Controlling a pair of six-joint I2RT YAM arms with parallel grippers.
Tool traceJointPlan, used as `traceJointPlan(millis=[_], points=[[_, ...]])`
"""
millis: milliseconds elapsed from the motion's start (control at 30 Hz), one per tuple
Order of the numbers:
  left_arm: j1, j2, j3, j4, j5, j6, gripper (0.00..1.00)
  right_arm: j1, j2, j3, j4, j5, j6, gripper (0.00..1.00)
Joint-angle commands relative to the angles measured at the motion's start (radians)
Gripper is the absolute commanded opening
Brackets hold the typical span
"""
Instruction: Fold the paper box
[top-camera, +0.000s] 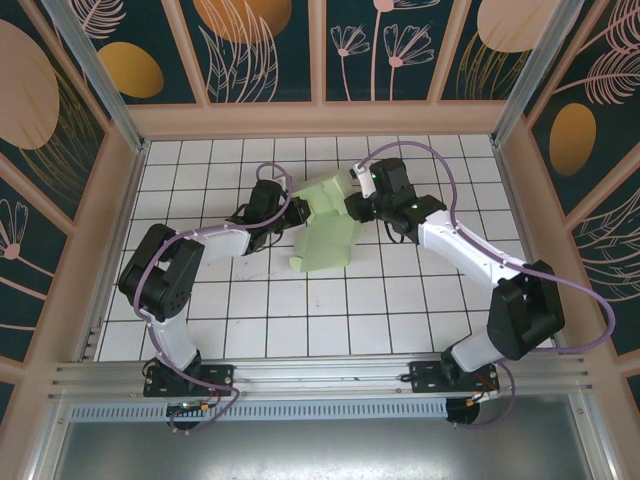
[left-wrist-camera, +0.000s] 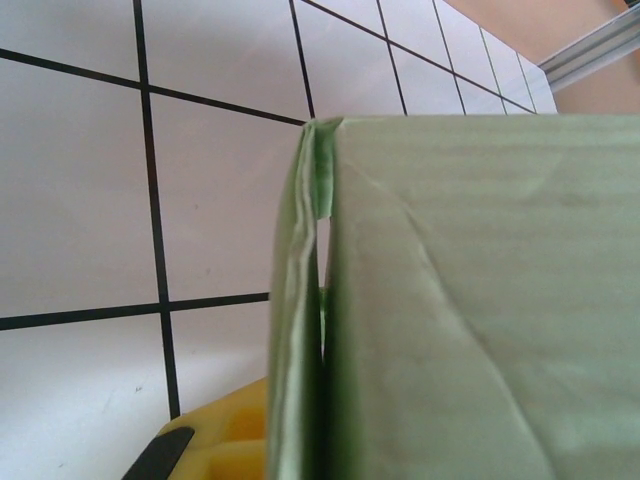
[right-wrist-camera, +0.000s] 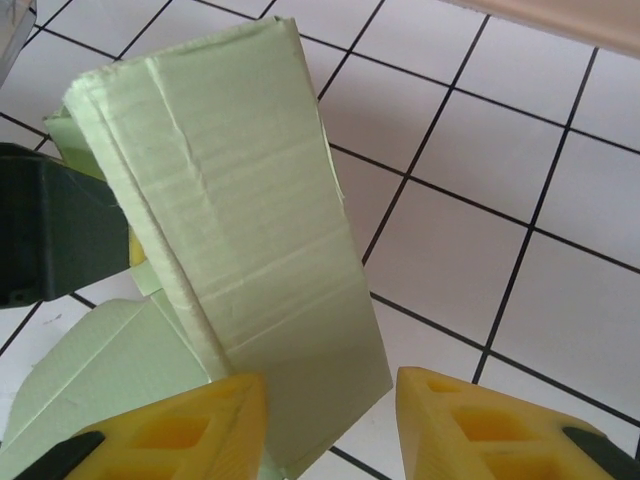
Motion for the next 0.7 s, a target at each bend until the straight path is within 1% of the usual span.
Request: traceJointPlan(millis=[0,133,200,300,433,567,667], points=[[-0.011,-0.018,0.013,0.026,0.046,0.013,0.0,0.007,-0.017,0.02,0.008,-0.038,0.007,0.39],[-0.011,-0.023,0.008,0.027,0.042,0.014,0.0,0.001,-0.106,-0.022,0.045,-0.022,0.036,0.4],[-0.009,-0.021,0.01,0.027,0.043,0.011,0.0,0.0,-0.138,-0.032,0.049,-0.009,0.049,0.44],[-0.011,-0.017,0.009,0.035,0.048,0.007,0.0,0.0,-0.155,-0.035,0.043,-0.015,0.047,0.47],[-0.012,-0.019,0.004,0.043,0.051,0.005,0.0,0.0,-0.139,-0.03,0.039,-0.064,0.033,0.48],[-0.011,-0.024,-0.003,0.045,0.051,0.007,0.0,0.0,-0.085,-0.009,0.033,-0.078,0.028,0.42],[-0.01,-0.026,-0.004,0.045,0.051,0.007,0.0,0.0,-0.045,0.008,0.031,-0.087,0.022,0.36]])
